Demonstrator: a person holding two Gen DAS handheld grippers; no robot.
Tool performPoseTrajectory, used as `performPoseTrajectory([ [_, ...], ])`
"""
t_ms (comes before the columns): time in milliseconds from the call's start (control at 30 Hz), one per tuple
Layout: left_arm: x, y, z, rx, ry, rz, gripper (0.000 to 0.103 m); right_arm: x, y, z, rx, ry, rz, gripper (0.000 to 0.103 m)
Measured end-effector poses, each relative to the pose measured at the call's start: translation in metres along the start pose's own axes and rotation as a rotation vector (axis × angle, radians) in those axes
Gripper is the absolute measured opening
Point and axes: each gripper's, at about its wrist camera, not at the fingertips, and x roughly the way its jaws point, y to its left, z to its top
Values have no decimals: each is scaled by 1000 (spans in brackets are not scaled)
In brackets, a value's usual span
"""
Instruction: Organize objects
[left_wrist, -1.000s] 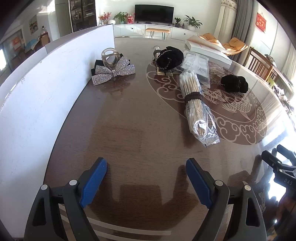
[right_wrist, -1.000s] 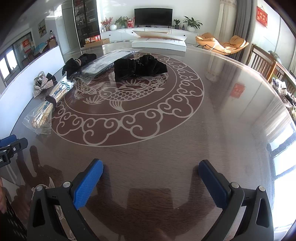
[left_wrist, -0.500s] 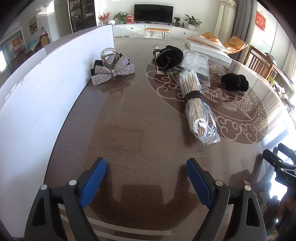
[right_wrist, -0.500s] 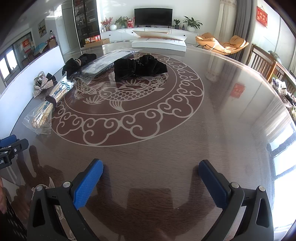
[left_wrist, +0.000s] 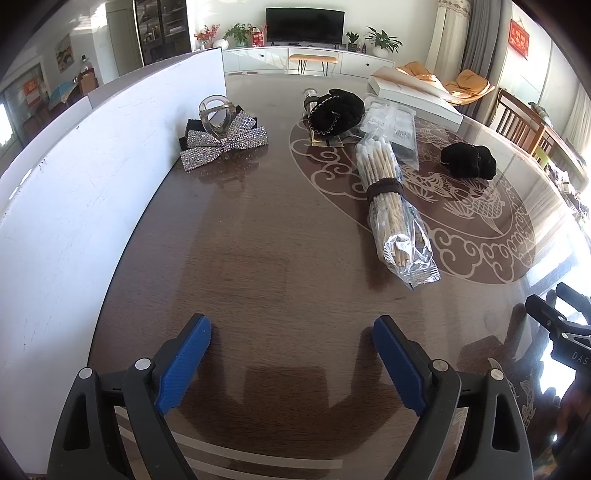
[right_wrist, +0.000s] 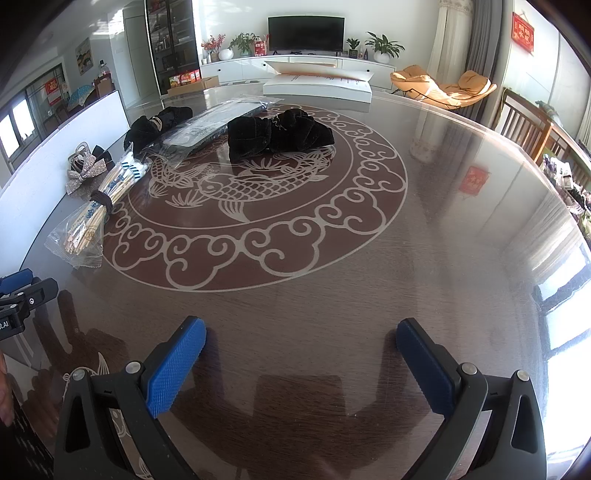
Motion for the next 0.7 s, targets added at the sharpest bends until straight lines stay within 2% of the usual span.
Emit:
performPoseTrajectory([
  [700, 0, 3, 2, -16, -3, -20, 90, 0, 0, 0, 0, 0, 0, 103],
])
